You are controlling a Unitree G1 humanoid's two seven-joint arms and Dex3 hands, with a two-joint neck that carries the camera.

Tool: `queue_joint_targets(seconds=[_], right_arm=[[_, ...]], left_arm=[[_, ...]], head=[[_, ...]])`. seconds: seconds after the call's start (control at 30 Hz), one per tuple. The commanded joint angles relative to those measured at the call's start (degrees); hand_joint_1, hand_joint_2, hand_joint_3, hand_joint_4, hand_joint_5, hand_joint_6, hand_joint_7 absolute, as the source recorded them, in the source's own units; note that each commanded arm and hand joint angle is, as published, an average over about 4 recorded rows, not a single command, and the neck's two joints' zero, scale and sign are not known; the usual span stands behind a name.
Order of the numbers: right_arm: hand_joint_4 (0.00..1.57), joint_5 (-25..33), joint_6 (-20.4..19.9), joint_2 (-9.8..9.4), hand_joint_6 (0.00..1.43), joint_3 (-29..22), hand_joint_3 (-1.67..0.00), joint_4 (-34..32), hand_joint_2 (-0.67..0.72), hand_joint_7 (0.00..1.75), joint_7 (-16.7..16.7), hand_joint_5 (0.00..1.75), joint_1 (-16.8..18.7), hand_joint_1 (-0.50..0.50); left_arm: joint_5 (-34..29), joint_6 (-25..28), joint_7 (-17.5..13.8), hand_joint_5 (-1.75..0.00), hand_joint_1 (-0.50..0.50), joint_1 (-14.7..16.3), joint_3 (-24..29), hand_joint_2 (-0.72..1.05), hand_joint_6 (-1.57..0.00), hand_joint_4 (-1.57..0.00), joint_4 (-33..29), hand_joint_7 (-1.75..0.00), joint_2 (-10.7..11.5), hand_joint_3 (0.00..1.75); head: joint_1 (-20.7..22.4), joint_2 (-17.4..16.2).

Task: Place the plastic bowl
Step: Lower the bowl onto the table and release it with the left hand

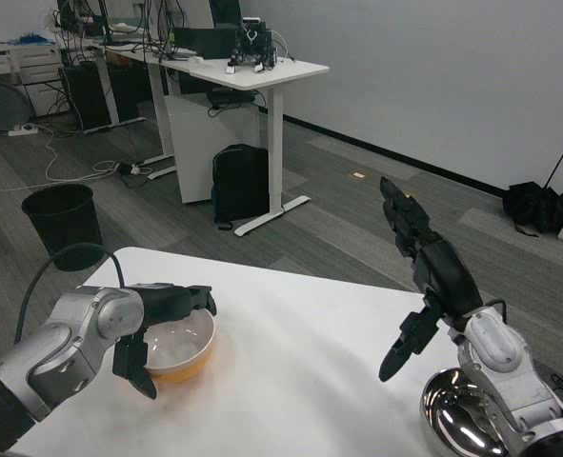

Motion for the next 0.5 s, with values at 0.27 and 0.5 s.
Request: queue_joint_targets(seconds=[0.27,0.5], right_arm=[[0.0,0.7,-1.2,-0.34,0.0,0.4,0.0,0.5,0.47,0.0,0.2,0.0,-0.7,-0.46],[0.0,0.8,-1.2,-0.3,0.0,0.5,0.0,0.5,0.47,0.0,0.2,0.0,-0.7,-0.46]], left_arm=[[2.2,-0.5,-1.4,-1.75,-0.5,1.8,0.9,0.67,0.0,0.0,0.0,-0.38,-0.5,0.13],[2.9,-0.5,-1.5,-1.75,-0.5,2.1,1.6,-0.02,0.0,0.0,-0.3,-0.28,-0.5,0.09]], head=[[3.3,-2.9],[4.5,-3.7]])
